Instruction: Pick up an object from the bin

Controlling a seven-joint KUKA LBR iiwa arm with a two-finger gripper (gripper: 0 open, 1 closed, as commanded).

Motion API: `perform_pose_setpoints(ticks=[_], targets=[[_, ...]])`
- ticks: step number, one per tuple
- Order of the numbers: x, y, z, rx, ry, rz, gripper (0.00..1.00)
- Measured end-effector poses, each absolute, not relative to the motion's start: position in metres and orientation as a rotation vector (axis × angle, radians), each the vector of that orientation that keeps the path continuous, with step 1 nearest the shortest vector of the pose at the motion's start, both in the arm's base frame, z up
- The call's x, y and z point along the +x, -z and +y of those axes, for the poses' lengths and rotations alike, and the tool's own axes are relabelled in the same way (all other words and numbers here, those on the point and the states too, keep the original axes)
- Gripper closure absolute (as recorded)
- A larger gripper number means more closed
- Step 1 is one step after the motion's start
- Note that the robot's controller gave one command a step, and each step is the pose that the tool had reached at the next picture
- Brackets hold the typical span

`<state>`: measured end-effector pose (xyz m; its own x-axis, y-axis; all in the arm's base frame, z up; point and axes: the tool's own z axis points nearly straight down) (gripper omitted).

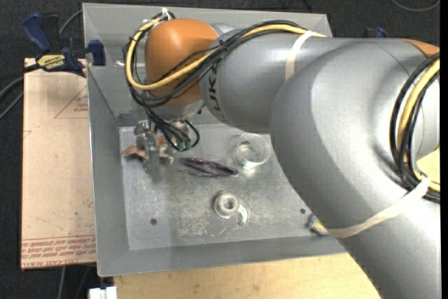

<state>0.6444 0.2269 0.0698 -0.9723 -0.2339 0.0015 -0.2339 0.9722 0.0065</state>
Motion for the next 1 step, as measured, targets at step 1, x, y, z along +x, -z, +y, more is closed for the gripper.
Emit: perform_pose_setpoints(ticks=[1], targets=[[0.6445,-0.0698,0.2268,0.369,0.010,-3.117,1.00]])
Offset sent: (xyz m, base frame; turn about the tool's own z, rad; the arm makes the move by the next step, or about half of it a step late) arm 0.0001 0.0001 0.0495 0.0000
